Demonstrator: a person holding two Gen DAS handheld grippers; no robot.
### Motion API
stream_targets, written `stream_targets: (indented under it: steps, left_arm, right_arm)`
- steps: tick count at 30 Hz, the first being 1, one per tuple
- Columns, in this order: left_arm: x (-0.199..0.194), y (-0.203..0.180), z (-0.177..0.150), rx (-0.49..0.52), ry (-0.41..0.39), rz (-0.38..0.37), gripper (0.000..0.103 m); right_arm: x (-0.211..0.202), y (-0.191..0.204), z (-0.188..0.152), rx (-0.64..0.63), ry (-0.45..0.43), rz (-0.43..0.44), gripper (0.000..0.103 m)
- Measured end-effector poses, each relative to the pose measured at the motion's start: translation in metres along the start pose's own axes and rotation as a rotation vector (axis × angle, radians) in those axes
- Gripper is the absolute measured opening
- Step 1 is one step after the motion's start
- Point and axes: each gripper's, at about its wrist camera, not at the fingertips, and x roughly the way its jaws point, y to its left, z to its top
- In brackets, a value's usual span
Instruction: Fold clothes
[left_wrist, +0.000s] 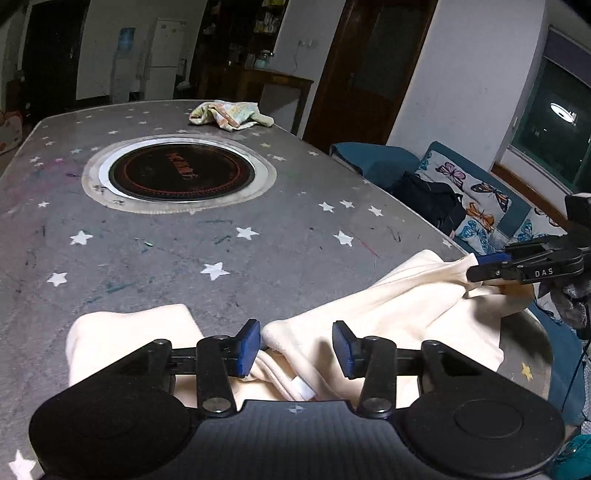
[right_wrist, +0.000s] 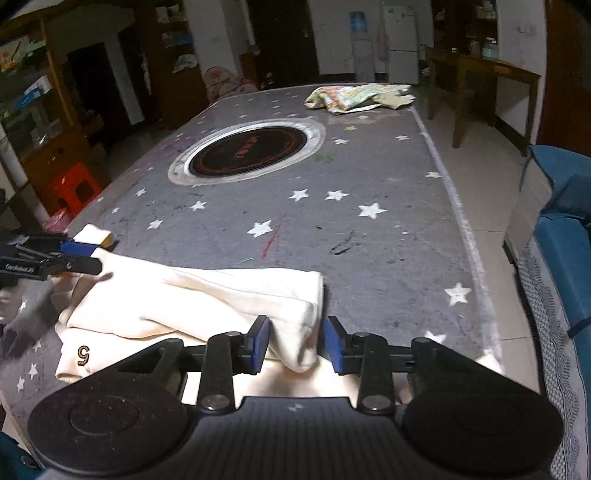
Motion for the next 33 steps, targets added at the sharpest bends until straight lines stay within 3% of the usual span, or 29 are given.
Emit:
stream_targets:
  steps: [2, 4, 7, 16, 21, 27, 33]
  left_arm:
    - [0.002, 0.003, 0.0, -0.002, 0.0, -0.01, 0.024]
    - [0.002, 0.005, 0.001, -0.005, -0.007, -0.015, 0.014]
    - [0.0, 0.007, 0.004, -0.011, -0.02, -0.007, 0.01]
    - [-0.014, 0.024, 0.046, 0.006, -0.143, 0.095, 0.009]
    - [-0.005, 0.049, 0.079, 0.032, -0.201, 0.219, 0.009]
    - [0.031, 0.087, 0.109, 0.034, -0.171, 0.352, 0.009]
    - [0.07, 0.122, 0.114, 0.005, -0.118, 0.452, 0.009]
  right_arm:
    - [0.005, 0.002, 0.004, -0.012, 0.008, 0.006, 0.015]
    - [0.009, 0.005, 0.01, -0.038, 0.009, -0.011, 0.011]
    - [0.009, 0.009, 0.021, -0.065, -0.007, -0.02, 0.008]
    - [0.022, 0.019, 0.083, -0.15, -0.109, -0.056, 0.007]
    - [0.057, 0.023, 0.129, -0.134, -0.15, -0.057, 0.007]
    - [0.116, 0.033, 0.163, -0.151, -0.142, -0.075, 0.007]
    - [0.173, 0.03, 0.176, -0.093, -0.104, -0.105, 0.008]
